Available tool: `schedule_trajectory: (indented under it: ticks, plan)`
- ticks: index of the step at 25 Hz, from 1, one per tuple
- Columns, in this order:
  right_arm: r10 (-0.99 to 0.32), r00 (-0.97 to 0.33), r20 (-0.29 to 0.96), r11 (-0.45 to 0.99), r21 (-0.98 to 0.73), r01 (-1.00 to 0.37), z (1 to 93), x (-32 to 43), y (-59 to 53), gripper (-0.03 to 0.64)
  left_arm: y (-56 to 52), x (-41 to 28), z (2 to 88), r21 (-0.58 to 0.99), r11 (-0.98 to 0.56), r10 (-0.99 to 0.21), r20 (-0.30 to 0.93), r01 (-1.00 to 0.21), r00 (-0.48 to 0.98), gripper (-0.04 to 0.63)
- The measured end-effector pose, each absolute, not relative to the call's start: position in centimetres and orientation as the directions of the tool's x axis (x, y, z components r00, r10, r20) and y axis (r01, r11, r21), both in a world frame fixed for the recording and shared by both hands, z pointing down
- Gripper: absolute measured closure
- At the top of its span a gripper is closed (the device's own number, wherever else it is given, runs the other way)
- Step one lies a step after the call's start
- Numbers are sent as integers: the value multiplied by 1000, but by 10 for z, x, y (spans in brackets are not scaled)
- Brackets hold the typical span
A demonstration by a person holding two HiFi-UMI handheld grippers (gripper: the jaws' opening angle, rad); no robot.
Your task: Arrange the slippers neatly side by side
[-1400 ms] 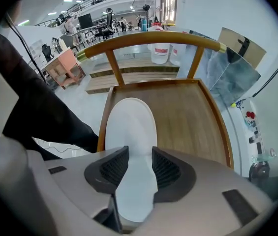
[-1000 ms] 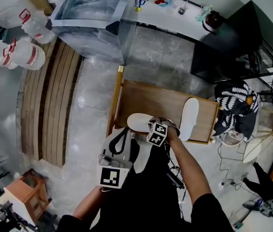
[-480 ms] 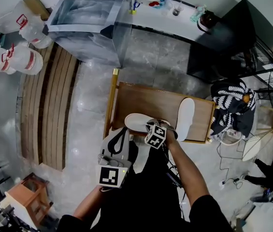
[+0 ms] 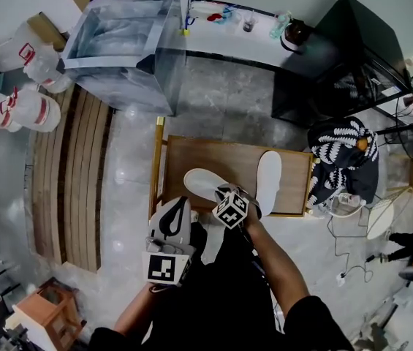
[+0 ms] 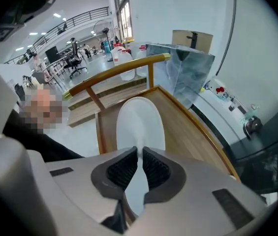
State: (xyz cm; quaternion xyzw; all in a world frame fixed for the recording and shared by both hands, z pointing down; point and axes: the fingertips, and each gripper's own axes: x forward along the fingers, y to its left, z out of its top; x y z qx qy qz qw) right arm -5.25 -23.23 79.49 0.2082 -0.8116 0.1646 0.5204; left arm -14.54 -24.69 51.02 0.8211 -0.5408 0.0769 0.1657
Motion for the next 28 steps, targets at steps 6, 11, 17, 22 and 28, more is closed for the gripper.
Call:
schedule_trajectory:
  ticks: [6, 11, 17, 22, 28]
  plan:
    - [-242, -424, 873, 700, -146, -699, 768, -38, -248, 581, -247, -132, 500, 197, -360, -868, 287, -912, 404, 577]
    - [-314, -442, 840, 560, -212, -801, 760, -17, -255, 583, -249, -119, 490, 194, -374, -870, 266, -907, 416, 577]
    - [-374, -433, 820, 312, -328, -892, 756, 19, -258, 583, -248, -105, 488, 188, -392, -864, 263, -901, 430, 577]
    - [-419, -431, 799, 145, -410, -901, 754, 45, -261, 584, -249, -84, 491, 193, -417, -848, 268, -888, 456, 578]
    - [-439, -411, 799, 18, -450, -893, 767, 71, -261, 584, -254, -62, 494, 200, -443, -832, 272, -874, 484, 578]
